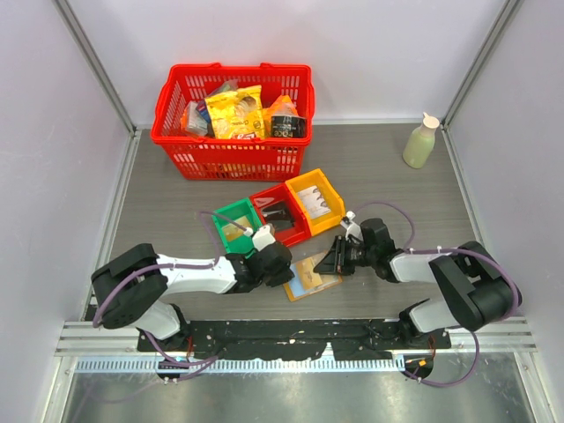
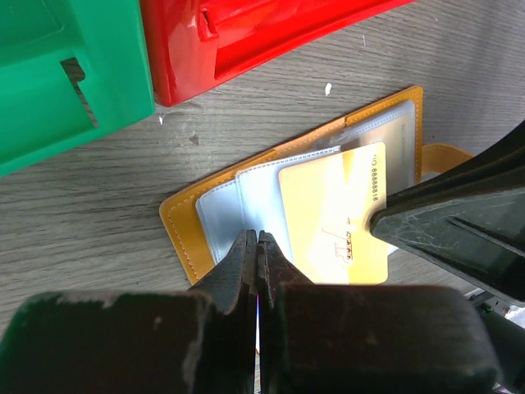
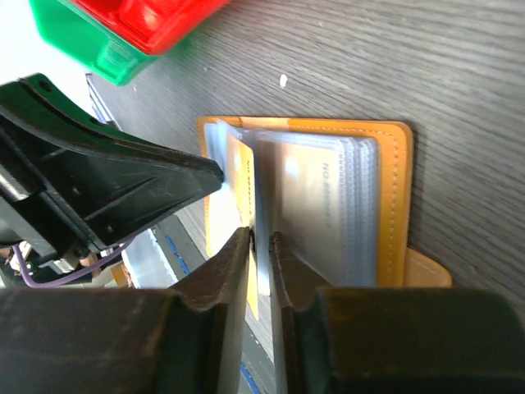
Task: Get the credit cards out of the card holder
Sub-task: Remove the credit card from the card holder.
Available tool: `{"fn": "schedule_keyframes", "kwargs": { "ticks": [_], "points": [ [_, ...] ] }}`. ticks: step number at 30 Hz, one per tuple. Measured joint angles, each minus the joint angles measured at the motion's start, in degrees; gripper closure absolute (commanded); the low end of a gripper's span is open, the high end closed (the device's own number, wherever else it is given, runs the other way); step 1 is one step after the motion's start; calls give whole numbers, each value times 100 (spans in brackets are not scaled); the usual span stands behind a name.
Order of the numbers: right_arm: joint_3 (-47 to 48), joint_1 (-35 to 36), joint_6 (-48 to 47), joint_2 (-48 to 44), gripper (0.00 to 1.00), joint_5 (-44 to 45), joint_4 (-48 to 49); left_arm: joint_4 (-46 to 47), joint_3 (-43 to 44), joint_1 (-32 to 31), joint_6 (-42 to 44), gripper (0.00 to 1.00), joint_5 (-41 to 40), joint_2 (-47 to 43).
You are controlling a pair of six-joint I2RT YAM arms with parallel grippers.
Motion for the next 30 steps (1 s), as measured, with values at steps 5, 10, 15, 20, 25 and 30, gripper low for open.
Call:
{"fn": "schedule_keyframes", "kwargs": {
  "ticks": [5,10,15,20,25,30],
  "points": [
    [26,-15,15,216,73,-114,61,11,15,2,0,100,42,26],
    [42,-15,31,380,81,-219,258,28,20,2,0,100,48,37],
    [42,-17,52,455,99,-251,317,39,20,2,0,100,46,42],
    [131,-61,-136,9,99,-68,-269,59,15,9,-4,100,57,42],
    [391,-122,-520,-841,99,396,-1342,197,-46,76,-20,100,127,42],
    [737,-149,-824,-1478,99,879,-2326,203,-66,184,103,88,238,-17]
  ]
}}
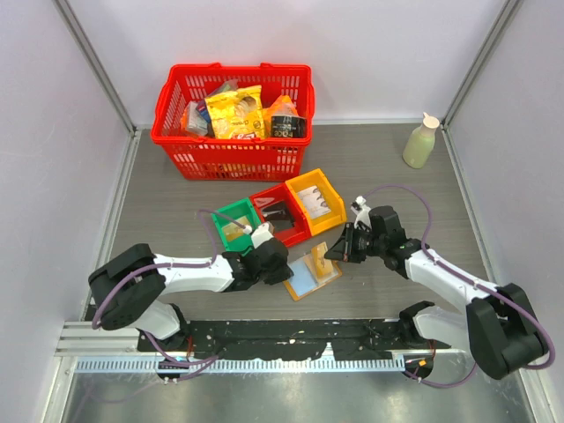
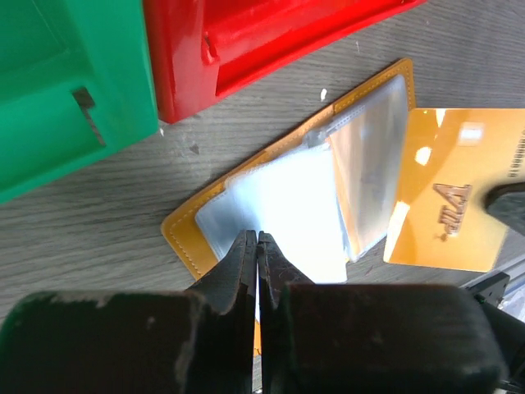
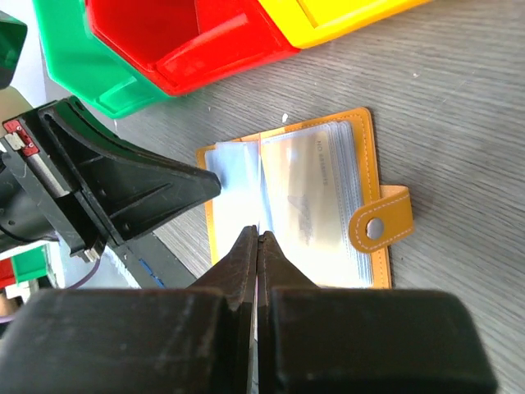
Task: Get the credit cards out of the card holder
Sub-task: Remove the credit card from the card holder, then place the credit card in the storage box.
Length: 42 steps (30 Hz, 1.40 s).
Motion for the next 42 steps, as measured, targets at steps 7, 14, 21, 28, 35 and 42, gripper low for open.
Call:
{"fn": "schedule_keyframes", "kwargs": {
  "ticks": [7,14,21,28,35,42],
  "points": [
    [855,0,-496,-684,99,321,-1370,-380,164,680,1139,24,470,-772],
    [1932,0,-1064,-730,99,22,-2057,-667,1314,1659,3010,0,1631,-1502],
    [2474,0,-1714,-616,99,-616,-2238,-1609,2632,1971,5191,1,3143,-1508],
    [2553,0,-2120,-616,99,-1338,-2114,-2708,3357,1965,7235,1,4553,-1241],
    [2555,42,-2337,-619,99,-1902,-1845,-3403,3781,1965,8376,0,5442,-841],
    [2555,144,-2452,-619,99,-2197,-1648,-3864,4277,1965,8802,22,6083,-273]
  ]
}}
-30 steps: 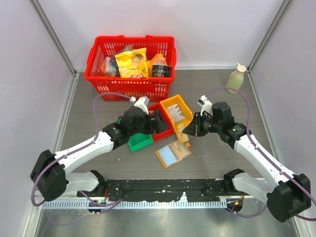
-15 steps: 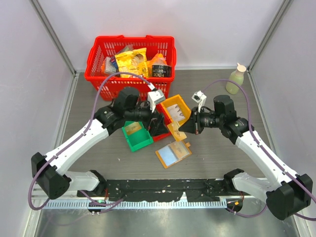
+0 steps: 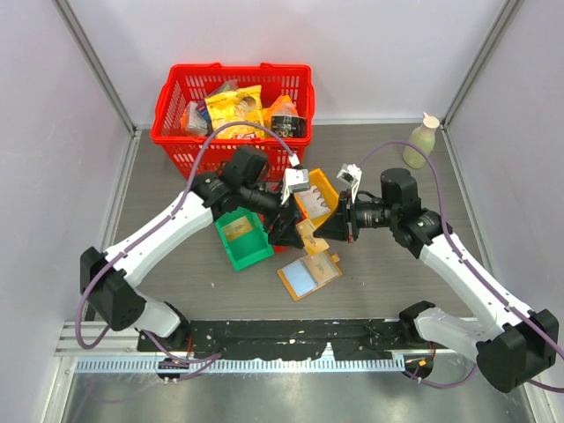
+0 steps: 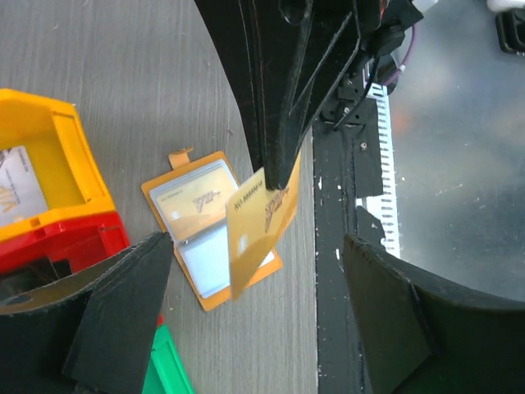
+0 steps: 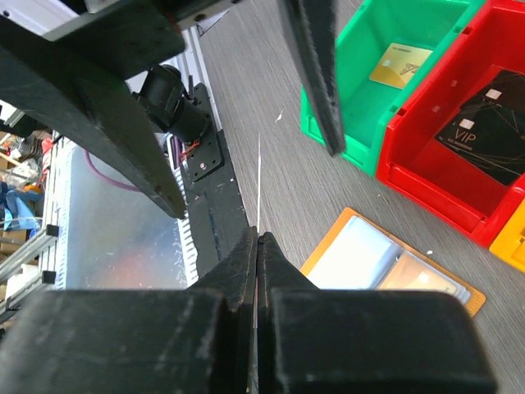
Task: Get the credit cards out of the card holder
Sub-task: Place the credit card in the storage box.
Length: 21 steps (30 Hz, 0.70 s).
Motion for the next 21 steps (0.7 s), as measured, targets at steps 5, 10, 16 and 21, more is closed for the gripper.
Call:
{"fn": "schedule_keyframes", "kwargs": {
  "ticks": [5,10,16,21],
  "points": [
    [0,66,-44,0,99,-92,81,-404,332,2,173,80,396,461],
    [0,98,-127,0,81,-114,116,-632,378,2,243,100,551,540],
    [-9,103,-118,-63,34,269,155,-267,-166,114,-282,100,179,190],
    [-131,105,55,-426,18,1029,221,807,-1700,433,-1867,100,-1329,-988]
  ]
}}
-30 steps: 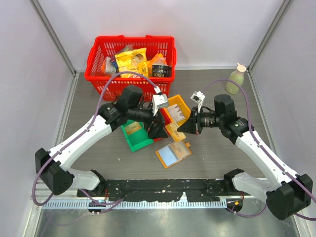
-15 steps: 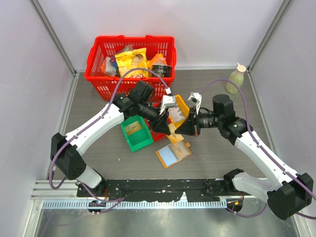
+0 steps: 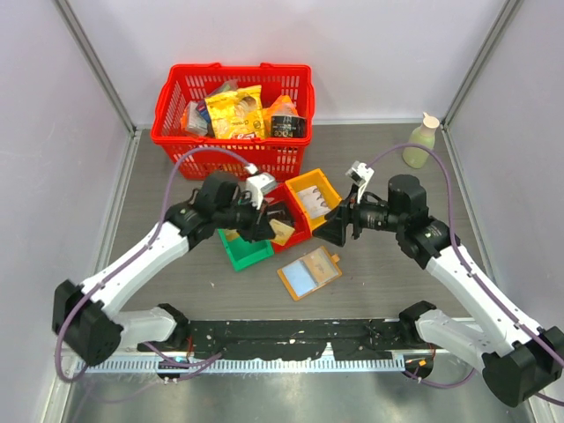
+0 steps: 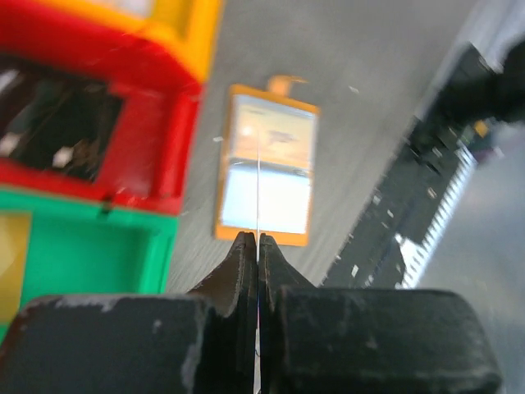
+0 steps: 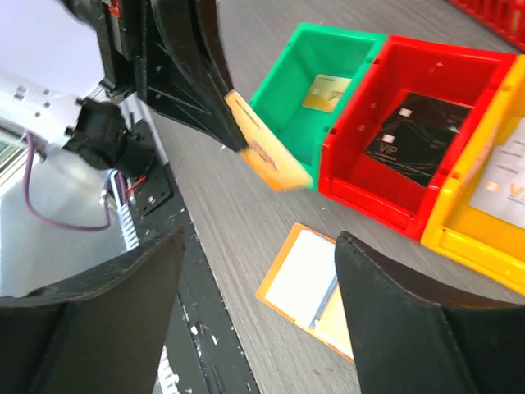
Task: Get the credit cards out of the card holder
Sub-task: Place the credit card in the storage box.
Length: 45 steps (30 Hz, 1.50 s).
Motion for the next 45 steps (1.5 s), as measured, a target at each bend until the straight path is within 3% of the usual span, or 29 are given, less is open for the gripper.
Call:
{"fn": "schedule_keyframes", "kwargs": {
  "ticks": [7,13,24,33,38,45],
  "points": [
    [-579,0,487,-330,16,820,330,555,-1355,72,-2396,100,-3171,-1539],
    [-833,0,686,-313,16,1314,323,527,-1626,247,-3906,100,-4843,-1427],
    [-844,0,699,-466,16,1567,328,732,-1453,485,-4955,100,-5086,232],
    [-855,0,699,-525,16,1569,326,1384,-1502,485,-5477,87,-4782,730],
    [-879,0,702,-525,16,1567,310,1646,-1644,485,-5678,74,-4760,852],
    [-879,0,699,-522,17,1663,144,1419,-1641,490,-5460,35,-4962,772]
  ]
}}
